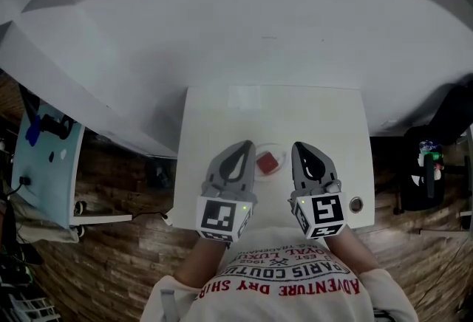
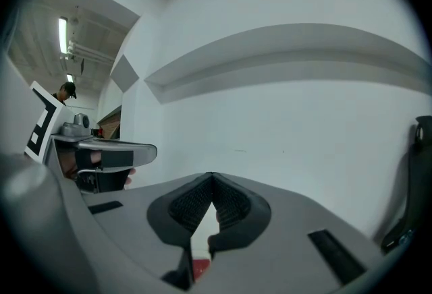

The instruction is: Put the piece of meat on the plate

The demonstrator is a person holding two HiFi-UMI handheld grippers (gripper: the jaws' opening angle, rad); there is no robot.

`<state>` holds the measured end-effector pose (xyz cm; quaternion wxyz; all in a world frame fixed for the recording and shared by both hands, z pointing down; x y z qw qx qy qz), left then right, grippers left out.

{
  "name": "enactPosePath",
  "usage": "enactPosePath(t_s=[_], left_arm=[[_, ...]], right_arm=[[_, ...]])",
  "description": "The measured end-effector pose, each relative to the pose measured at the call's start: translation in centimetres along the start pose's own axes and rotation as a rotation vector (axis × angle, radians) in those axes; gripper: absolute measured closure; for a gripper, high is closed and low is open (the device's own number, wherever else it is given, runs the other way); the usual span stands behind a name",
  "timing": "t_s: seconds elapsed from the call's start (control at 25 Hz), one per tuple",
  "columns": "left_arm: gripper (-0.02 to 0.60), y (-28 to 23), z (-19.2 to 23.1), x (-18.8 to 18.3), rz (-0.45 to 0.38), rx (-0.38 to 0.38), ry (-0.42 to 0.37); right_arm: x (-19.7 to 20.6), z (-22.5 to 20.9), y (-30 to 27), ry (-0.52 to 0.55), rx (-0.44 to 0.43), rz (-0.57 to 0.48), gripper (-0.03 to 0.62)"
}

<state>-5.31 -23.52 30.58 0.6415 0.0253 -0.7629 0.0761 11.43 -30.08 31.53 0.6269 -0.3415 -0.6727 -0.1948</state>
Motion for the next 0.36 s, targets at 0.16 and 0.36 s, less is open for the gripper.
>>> enactPosePath(t_s=[0.16, 0.36], left_arm=[[0.574, -0.1, 0.1, 0.1, 0.007, 0.008, 0.000], [0.574, 0.0, 1.1, 0.2, 0.015, -0.012, -0.011]], right_arm=[[0.1, 0.1, -0.1, 0.012, -0.008, 0.005, 0.582], [0.1, 0.7, -0.8, 0.031, -0.028, 0.000, 0.582]])
Point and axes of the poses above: the fingertips, and each gripper's own axes: y backward along the fingers, z to its left, x out of its underside, the point moved 9 cm from there along y, backward along the fingers, and after that the axes turned 9 degrees about -y, right-handed, at the moved point
